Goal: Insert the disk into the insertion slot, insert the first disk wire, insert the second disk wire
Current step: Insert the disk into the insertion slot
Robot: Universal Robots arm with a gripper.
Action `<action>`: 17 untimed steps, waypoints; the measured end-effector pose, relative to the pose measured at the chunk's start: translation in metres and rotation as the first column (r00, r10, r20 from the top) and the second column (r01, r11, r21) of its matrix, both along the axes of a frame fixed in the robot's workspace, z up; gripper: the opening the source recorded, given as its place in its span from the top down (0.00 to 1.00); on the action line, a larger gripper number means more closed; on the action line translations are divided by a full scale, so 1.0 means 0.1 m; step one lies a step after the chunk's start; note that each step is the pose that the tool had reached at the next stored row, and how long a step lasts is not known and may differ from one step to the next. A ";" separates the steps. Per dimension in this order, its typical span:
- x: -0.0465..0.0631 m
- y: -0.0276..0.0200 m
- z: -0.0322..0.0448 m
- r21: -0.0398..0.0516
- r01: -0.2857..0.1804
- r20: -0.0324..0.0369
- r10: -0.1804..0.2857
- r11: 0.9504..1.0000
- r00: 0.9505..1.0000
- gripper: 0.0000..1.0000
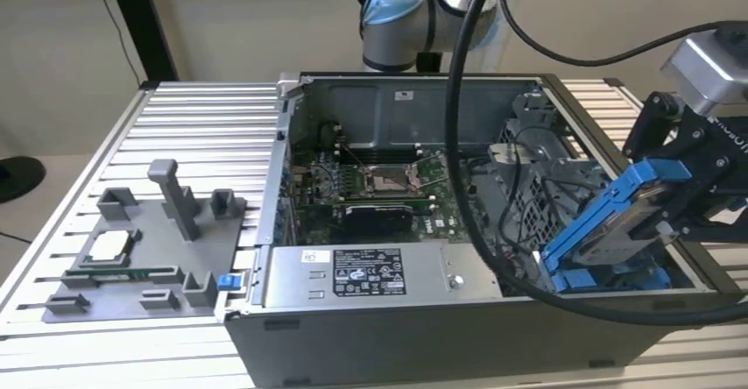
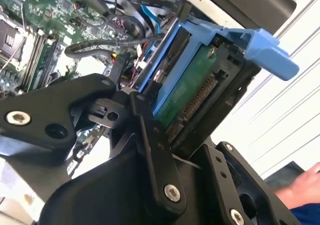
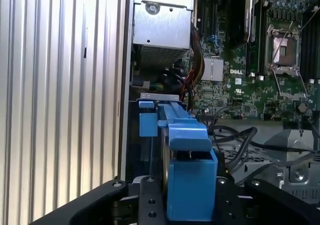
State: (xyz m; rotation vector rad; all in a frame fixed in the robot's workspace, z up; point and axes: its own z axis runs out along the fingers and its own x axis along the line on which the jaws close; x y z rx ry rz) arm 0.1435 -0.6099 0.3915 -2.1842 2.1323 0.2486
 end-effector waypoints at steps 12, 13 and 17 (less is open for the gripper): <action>-0.12 0.022 -0.219 0.000 0.010 0.003 -0.010 1.000 1.000 1.00; -0.12 0.024 -0.237 0.000 0.010 0.002 -0.010 1.000 1.000 1.00; -0.07 0.037 -0.310 0.000 0.013 -0.002 -0.013 1.000 1.000 1.00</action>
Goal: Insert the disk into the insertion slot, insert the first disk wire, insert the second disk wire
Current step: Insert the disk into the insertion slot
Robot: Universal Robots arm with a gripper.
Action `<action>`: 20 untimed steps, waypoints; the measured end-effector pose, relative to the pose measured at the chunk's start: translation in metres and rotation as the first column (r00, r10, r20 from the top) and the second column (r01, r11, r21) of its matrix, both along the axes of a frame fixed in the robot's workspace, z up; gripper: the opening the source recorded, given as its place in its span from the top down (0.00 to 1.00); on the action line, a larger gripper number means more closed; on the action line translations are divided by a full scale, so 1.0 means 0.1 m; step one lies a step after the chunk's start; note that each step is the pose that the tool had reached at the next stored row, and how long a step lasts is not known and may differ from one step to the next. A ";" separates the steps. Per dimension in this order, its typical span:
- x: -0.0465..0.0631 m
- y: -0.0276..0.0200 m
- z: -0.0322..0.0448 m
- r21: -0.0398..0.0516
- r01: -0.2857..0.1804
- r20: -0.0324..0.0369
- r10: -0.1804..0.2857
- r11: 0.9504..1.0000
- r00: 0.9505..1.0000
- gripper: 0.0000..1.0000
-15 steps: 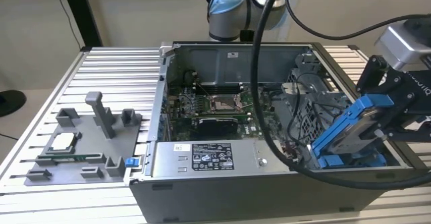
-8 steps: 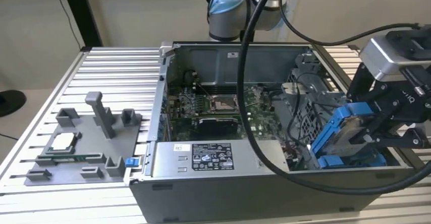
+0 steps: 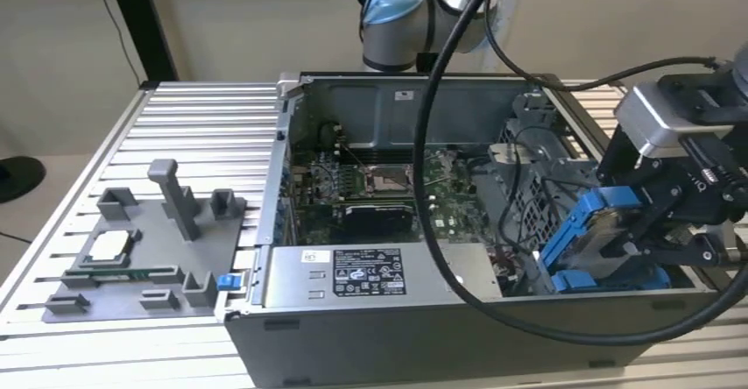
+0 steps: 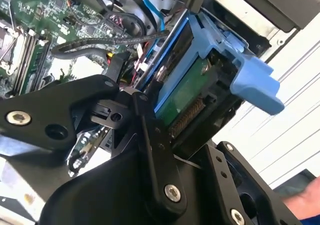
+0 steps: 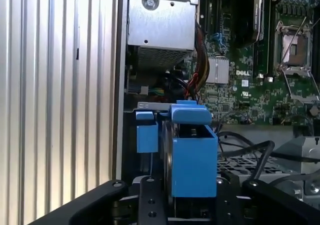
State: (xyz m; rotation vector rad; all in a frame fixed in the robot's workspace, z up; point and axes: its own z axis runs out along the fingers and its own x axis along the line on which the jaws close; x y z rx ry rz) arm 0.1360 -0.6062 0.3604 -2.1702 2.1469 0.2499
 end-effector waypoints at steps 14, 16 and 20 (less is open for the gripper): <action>0.05 0.006 0.090 0.004 0.004 -0.002 -0.004 1.000 1.000 0.00; 0.05 0.006 0.180 0.005 0.004 -0.002 -0.004 1.000 1.000 0.00; 0.05 0.006 0.358 0.005 0.004 -0.002 -0.004 1.000 1.000 0.00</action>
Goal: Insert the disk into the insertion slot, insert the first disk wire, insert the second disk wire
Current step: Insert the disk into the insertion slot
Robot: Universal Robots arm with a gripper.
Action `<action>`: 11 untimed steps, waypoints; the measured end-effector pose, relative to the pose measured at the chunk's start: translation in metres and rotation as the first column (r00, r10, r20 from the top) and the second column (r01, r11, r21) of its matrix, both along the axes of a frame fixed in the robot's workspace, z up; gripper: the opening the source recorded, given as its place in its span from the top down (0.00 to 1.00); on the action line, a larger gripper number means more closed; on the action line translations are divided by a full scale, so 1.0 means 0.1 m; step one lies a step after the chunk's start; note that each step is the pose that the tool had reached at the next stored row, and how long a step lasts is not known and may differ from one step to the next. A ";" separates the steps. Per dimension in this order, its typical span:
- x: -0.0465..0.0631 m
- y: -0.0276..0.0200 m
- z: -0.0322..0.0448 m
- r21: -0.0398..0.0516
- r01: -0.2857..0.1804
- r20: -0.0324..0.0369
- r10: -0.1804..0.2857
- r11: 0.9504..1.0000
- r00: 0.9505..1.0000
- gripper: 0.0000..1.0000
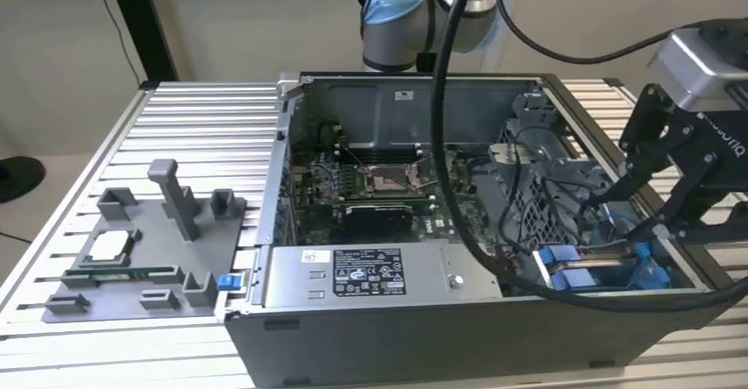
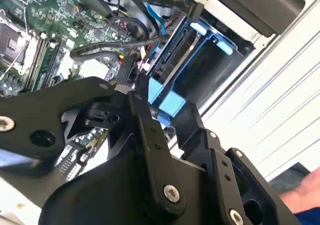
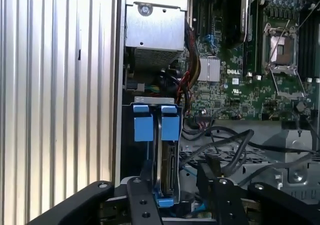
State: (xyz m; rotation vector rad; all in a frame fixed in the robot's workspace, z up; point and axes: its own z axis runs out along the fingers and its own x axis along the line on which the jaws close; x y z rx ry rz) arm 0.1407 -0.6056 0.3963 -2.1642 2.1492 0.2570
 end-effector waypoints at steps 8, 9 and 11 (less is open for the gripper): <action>-0.09 0.108 0.062 0.000 0.000 0.012 0.000 1.000 1.000 0.00; -0.12 0.147 0.046 0.000 0.000 0.014 0.000 1.000 1.000 0.00; -0.13 0.216 0.028 -0.001 -0.004 0.023 0.004 1.000 1.000 0.00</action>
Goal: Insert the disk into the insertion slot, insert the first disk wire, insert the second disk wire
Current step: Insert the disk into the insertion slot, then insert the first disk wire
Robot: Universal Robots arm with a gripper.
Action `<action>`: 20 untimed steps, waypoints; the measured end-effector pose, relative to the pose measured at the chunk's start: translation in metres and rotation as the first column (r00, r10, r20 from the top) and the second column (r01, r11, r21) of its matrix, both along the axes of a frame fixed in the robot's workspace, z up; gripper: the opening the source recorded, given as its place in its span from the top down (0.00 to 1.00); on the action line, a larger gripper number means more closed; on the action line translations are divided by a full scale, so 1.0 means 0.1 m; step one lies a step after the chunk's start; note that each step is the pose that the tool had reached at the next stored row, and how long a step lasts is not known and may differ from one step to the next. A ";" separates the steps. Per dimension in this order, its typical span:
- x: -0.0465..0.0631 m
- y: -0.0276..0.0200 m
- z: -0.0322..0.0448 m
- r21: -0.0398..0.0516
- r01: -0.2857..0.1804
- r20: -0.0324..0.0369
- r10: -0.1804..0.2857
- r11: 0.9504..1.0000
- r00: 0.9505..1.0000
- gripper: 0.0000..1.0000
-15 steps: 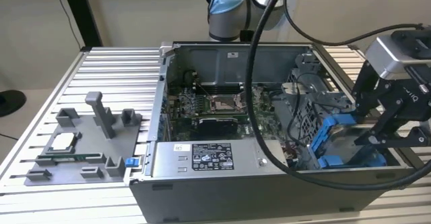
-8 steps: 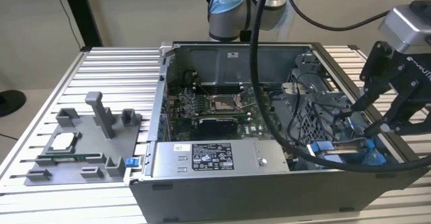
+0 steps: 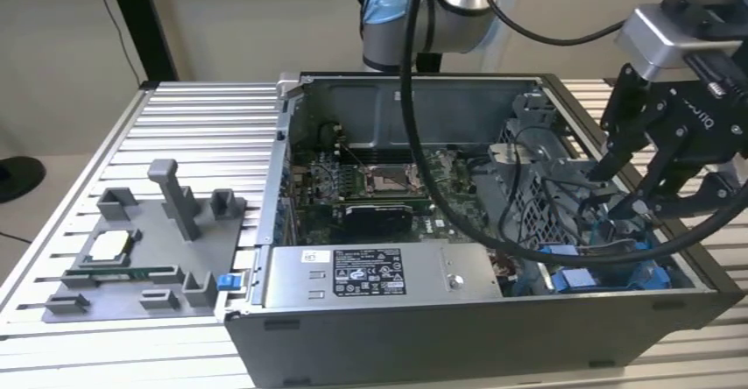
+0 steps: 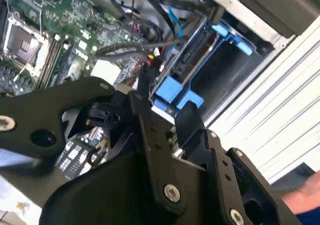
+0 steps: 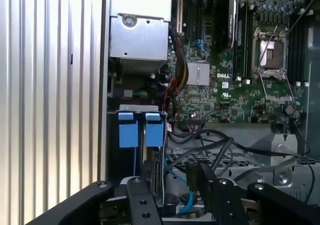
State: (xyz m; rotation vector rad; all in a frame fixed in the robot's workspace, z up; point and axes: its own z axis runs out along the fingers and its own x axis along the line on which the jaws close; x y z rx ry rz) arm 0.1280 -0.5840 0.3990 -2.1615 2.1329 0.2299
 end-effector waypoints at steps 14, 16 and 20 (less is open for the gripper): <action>-0.04 0.167 -0.090 -0.003 -0.056 0.087 0.056 0.998 0.995 0.00; -0.04 0.167 -0.092 -0.003 -0.059 0.091 0.059 0.998 0.994 0.00; -0.04 0.167 -0.098 -0.003 -0.060 0.093 0.060 0.998 0.994 0.00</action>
